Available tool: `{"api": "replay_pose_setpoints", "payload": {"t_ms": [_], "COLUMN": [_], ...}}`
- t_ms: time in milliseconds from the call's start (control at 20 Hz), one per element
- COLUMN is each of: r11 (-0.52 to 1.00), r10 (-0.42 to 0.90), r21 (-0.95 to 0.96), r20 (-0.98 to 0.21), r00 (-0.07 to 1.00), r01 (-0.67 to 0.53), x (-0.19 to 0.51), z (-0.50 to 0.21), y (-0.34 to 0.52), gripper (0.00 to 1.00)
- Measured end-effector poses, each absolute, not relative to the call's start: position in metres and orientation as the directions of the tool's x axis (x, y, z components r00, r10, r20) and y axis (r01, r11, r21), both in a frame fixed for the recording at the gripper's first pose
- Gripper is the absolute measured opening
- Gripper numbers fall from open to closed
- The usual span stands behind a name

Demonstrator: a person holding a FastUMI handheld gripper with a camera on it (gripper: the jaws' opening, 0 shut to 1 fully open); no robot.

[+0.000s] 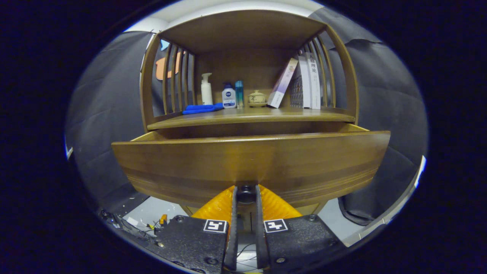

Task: Pull open the drawer, take out the items inside it, and place them on the countertop above the cabinet.

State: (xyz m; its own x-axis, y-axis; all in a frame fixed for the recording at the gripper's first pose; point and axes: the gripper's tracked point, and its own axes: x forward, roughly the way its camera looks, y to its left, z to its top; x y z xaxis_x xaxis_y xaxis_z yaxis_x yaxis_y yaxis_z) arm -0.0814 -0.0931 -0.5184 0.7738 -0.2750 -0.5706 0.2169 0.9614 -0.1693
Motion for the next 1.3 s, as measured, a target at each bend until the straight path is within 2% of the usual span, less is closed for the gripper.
{"api": "replay_pose_setpoints", "payload": {"t_ms": [600,850,1050,1200,1300], "r11": [0.967,0.966,0.962,0.969,0.975], "r10": [-0.252,-0.258,-0.272,-0.248,-0.222], "r21": [-0.177,-0.186,-0.183,-0.170,-0.133], "r20": [-0.578,-0.620,-0.635,-0.640,-0.651], "r00": [0.776,0.741,0.723,0.727,0.726], "r01": [0.182,0.180,0.202,0.182,0.179], "x": [-0.125,-0.131,-0.134,-0.132,-0.126], "z": [-0.514,-0.514,-0.499,-0.478,-0.461], "y": [-0.079,-0.076,-0.073,-0.064,-0.054], "gripper": [0.22,0.23,0.32,0.35,0.42]}}
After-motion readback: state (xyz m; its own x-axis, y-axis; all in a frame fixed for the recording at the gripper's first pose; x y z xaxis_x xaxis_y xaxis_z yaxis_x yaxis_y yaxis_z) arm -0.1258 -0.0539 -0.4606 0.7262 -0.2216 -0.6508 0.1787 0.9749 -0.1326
